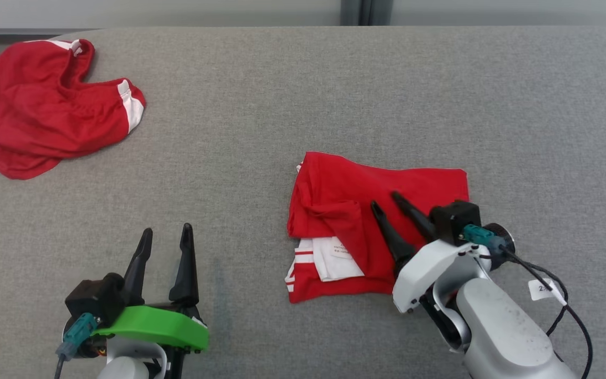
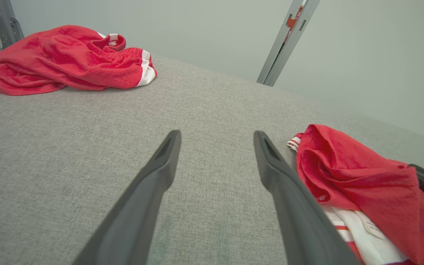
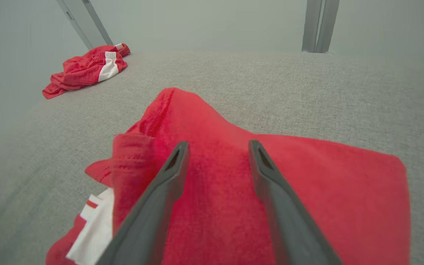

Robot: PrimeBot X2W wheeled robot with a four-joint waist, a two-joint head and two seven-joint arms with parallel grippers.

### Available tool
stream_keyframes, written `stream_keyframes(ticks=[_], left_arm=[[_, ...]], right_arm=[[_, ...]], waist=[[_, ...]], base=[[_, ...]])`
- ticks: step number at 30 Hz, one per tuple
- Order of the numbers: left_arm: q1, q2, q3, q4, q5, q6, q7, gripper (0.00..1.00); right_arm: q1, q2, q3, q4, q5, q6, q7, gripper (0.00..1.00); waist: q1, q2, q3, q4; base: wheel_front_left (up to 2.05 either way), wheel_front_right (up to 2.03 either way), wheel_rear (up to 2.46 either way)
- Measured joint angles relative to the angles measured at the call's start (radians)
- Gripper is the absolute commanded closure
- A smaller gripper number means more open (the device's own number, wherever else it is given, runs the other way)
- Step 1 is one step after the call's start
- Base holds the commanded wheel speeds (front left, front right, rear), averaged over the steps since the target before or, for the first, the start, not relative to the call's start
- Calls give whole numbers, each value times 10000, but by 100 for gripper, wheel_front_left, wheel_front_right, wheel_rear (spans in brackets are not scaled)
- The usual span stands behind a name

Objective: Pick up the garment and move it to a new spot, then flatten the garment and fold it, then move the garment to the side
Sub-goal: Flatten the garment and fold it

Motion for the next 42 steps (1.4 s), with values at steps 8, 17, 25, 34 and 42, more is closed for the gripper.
stream_keyframes(ticks=[8, 17, 25, 34, 42], left_arm=[[-46, -58, 58, 105, -2, -29, -21, 0], [-44, -161, 138, 196, -25, -61, -90, 0], [-10, -196, 320, 251, -38, -65, -105, 0], [-22, -274, 619, 330, 199, -79, -138, 0], [174, -694, 1315, 568, 1089, -169, -150, 0]], right_arm=[[-843, 332, 1649, 1392, 249, 2, -232, 100], [-1404, 399, 4132, 2255, 1200, 4, -121, 100], [-1862, 395, 4197, 2458, 1565, 4, -972, 96], [-1280, 316, 1369, 1208, 692, 6, -1333, 0], [444, 276, -1087, -52, -251, 6, -1335, 0]], waist=[[0, 0, 25, 502], [0, 0, 35, 875], [0, 0, -54, 490], [0, 0, -407, -184], [0, 0, -925, -705]], base=[[0, 0, 0], [0, 0, 0], [0, 0, 0], [0, 0, 0], [0, 0, 0]])
